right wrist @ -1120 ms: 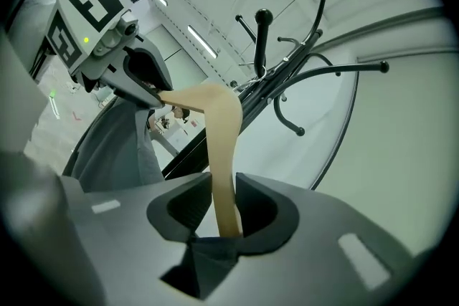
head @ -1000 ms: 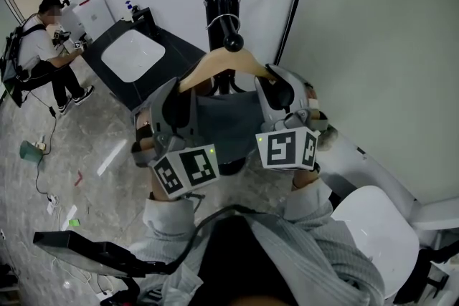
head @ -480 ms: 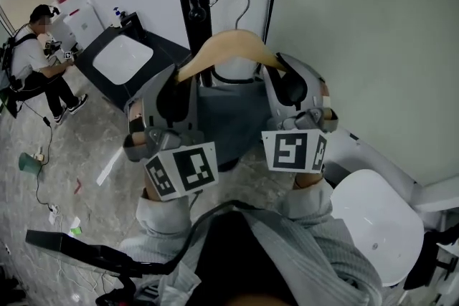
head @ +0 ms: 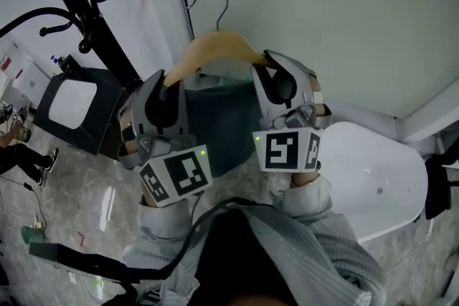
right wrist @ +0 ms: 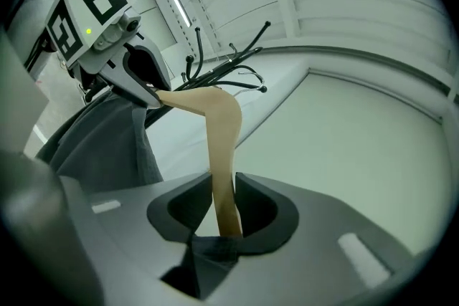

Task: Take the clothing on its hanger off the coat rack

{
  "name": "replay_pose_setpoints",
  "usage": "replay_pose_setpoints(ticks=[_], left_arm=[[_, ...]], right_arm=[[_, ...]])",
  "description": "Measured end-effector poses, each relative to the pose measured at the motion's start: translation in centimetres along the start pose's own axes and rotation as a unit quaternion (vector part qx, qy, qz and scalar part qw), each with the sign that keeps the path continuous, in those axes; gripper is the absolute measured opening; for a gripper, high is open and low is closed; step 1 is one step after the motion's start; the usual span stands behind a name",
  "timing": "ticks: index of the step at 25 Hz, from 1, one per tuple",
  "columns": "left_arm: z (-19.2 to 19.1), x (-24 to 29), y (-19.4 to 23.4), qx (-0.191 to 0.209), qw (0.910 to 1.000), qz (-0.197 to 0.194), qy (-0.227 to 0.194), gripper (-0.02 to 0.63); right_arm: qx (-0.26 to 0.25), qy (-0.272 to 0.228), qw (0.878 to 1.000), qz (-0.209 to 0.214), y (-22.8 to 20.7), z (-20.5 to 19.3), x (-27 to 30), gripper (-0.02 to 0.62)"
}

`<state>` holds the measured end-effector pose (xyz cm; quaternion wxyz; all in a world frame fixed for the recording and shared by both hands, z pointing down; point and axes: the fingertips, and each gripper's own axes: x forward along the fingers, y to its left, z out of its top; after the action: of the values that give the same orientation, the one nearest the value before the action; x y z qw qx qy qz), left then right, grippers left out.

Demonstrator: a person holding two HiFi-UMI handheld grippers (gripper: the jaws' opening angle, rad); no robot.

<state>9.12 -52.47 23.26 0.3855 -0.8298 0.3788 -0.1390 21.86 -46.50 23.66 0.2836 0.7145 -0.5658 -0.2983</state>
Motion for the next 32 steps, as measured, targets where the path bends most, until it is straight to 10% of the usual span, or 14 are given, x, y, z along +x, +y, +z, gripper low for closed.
replay_pose_setpoints(ticks=[8,32], left_arm=[[5.4,1.4,-6.2,-0.021,0.9966,-0.058,-0.054,0.112],[3.7,3.7,-8.7,0.005,0.9948,-0.09,-0.048,0.112]], right_arm=[[-0.022,0.068,0.996,-0.048,-4.8,-4.8,-5.5,0.1],[0.0,0.116,0.992,-0.043,-2.5,-8.7,-4.4,0.091]])
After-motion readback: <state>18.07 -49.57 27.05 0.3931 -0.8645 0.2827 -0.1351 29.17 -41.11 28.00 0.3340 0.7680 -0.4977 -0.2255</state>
